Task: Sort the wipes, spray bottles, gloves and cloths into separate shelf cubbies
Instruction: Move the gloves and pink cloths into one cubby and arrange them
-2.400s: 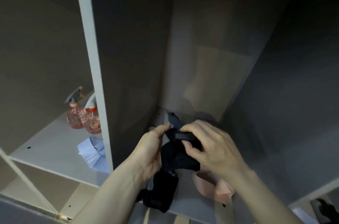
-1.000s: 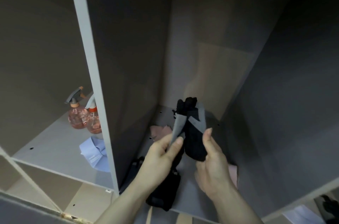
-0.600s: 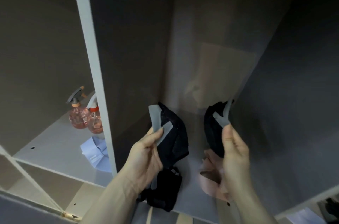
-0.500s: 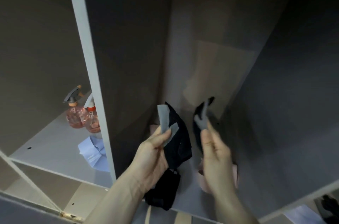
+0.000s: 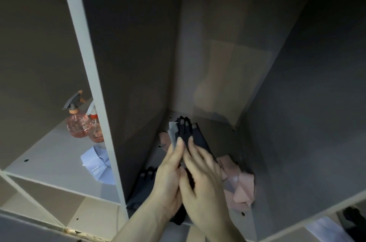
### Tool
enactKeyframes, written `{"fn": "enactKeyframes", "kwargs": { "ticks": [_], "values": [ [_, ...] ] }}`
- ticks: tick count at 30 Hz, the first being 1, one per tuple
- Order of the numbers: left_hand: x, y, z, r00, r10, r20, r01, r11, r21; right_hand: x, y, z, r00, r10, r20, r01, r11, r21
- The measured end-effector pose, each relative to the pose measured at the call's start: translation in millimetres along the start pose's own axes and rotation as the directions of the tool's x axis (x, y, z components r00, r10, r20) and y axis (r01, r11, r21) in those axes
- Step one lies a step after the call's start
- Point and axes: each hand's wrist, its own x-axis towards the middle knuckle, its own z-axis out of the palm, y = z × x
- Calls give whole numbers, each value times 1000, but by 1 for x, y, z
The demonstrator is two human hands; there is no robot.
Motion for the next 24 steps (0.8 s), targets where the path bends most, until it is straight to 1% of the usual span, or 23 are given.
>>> {"fn": "enactKeyframes", "kwargs": {
  "ticks": [1,2,3,4,5,6,7,8,9,10,11,14,16,17,19,20,22,24],
  "values": [
    [1,1,-3,1000,0,-21,0,1000,1,-1,5,-3,997,75,-7,-73,984,163],
    [2,1,-6,999,-18,-31,18,1000,5,-2,11,-8,983,184,-15,-169,930,327],
    [2,0,-9,998,-50,-30,51,999,19,-3,17,-13,947,319,-19,-274,839,470],
    [3,-1,-14,996,-82,-28,83,995,50,-1,23,-18,887,461,37,-395,714,577],
    [4,-3,-17,993,-113,-23,114,989,89,1,30,-21,798,574,186,-533,526,663],
    [4,-6,-22,989,-146,-21,147,980,133,1,39,-22,696,598,397,-648,286,706],
    [5,-11,-25,982,-190,-25,191,964,185,1,48,-22,602,550,579,-713,44,700],
    [5,-17,-29,971,-238,-34,239,941,238,-2,57,-20,514,499,698,-748,-138,650],
    [6,-25,-34,957,-283,-57,288,914,286,-7,64,-17,436,468,769,-769,-249,588],
    [8,-34,-41,945,-316,-90,328,887,324,-15,73,-11,385,470,795,-782,-291,551],
    [9,-44,-49,933,-332,-138,359,862,359,-25,84,-2,359,504,786,-781,-298,548],
    [12,-74,-73,898,-342,-278,436,775,456,-56,119,28,344,652,676,-723,-275,634],
    [14,-90,-89,875,-360,-323,483,690,540,-69,143,44,306,729,613,-707,-257,658],
    [17,-97,-96,877,-353,-327,481,648,591,-73,153,51,298,746,596,-725,-229,649],
    [27,-110,-113,906,-290,-308,421,556,717,-72,167,63,308,753,582,-778,-153,609],
    [32,-115,-119,926,-232,-298,376,500,780,-70,173,69,321,753,574,-801,-107,588],
    [44,-123,-127,953,-130,-273,302,407,862,-65,182,76,362,750,554,-833,-8,554],
    [49,-126,-127,973,-76,-218,230,320,919,-62,192,82,412,722,556,-857,101,504]
  ]
}}
